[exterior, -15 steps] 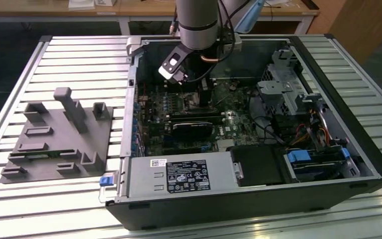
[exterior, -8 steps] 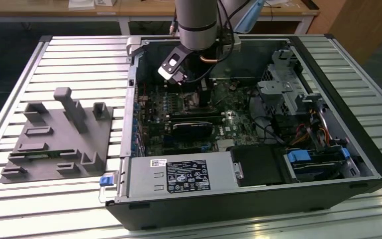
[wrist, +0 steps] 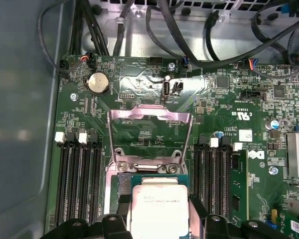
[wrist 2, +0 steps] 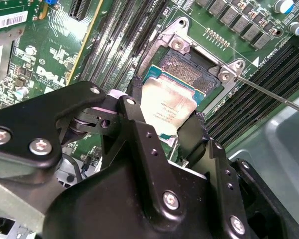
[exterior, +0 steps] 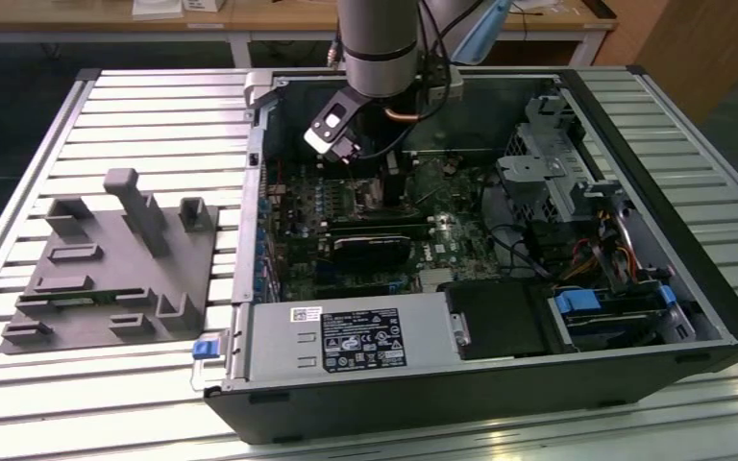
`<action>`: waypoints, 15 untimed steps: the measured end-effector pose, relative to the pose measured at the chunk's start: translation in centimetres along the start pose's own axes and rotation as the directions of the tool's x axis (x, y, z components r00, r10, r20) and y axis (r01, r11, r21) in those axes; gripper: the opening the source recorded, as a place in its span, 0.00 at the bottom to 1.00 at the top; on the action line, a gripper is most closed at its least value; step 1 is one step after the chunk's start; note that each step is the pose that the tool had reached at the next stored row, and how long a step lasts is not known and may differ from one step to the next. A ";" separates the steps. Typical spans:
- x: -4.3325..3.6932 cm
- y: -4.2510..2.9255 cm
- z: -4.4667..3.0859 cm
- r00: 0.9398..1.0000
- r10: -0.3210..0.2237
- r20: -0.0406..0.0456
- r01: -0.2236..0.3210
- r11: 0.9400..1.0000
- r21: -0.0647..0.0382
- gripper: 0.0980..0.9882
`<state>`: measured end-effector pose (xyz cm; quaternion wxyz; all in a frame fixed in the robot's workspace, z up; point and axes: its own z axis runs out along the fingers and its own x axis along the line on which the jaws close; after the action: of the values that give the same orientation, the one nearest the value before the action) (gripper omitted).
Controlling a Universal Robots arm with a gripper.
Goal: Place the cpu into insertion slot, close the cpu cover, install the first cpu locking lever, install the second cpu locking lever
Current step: 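Place the cpu into insertion slot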
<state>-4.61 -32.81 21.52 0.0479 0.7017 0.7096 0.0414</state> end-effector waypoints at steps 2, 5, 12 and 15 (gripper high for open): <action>0.07 -0.06 0.06 1.000 0.000 0.000 0.000 1.000 0.000 0.50; 0.23 -0.21 0.15 1.000 0.000 0.000 0.000 1.000 0.001 0.50; 0.55 -0.33 0.68 1.000 0.000 0.000 0.000 1.000 0.008 0.50; 0.65 -0.36 0.95 1.000 0.000 0.000 0.000 1.000 0.012 0.50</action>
<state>-4.85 -32.16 20.52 0.0436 0.7019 0.7099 0.0371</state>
